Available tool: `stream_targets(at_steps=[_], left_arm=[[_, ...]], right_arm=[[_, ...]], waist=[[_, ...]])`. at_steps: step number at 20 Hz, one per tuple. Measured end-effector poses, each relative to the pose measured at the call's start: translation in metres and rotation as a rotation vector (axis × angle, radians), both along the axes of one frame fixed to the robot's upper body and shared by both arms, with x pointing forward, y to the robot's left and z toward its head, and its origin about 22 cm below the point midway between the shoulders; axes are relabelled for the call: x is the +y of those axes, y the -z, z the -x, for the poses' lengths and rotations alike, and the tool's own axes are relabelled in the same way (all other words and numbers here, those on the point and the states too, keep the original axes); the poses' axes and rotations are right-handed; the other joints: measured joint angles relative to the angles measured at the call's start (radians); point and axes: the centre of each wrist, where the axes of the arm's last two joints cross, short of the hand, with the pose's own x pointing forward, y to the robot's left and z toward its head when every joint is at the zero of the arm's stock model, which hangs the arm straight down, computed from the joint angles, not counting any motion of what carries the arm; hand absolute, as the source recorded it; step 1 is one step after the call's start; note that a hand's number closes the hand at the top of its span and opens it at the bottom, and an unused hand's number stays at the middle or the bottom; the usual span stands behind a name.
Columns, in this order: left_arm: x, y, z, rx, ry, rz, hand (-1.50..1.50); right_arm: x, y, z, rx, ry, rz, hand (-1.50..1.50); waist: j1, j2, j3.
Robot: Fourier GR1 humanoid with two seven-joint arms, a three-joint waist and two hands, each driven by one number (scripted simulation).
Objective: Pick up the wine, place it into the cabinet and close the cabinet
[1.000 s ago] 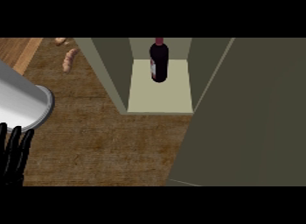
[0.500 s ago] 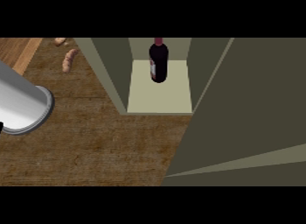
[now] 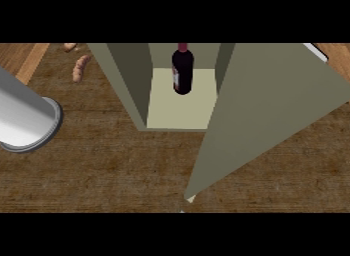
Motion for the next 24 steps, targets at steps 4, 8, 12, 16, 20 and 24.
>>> stream_targets(at_steps=[4,8,12,16,20,24], left_arm=[[0.0,-0.004,-0.004,0.002,0.018,0.019,-1.5],[-0.005,-0.004,-0.008,0.006,0.037,0.034,-1.5],[-0.008,-0.008,-0.013,0.003,0.053,0.049,-1.5],[-0.009,-0.011,-0.019,0.0,0.062,0.057,-1.5],[-0.011,-0.012,-0.021,0.007,0.06,0.059,-1.5],[-0.014,-0.008,-0.024,0.011,0.045,0.063,-1.5]], right_arm=[[0.005,-0.002,-0.001,-0.053,0.011,0.018,1.5],[0.01,-0.007,-0.005,-0.091,-0.004,0.041,1.5],[0.017,-0.013,-0.012,-0.084,-0.032,0.035,1.5],[0.03,-0.021,-0.026,-0.08,-0.053,0.006,1.5],[0.071,-0.035,-0.057,-0.09,-0.048,-0.024,1.5],[0.102,-0.054,-0.09,-0.11,-0.019,-0.028,1.5]], waist=[[0.004,0.002,0.0],[0.01,0.006,0.0],[0.019,0.009,0.0],[0.028,0.013,0.001],[0.038,0.014,0.001],[0.036,0.015,0.002]])
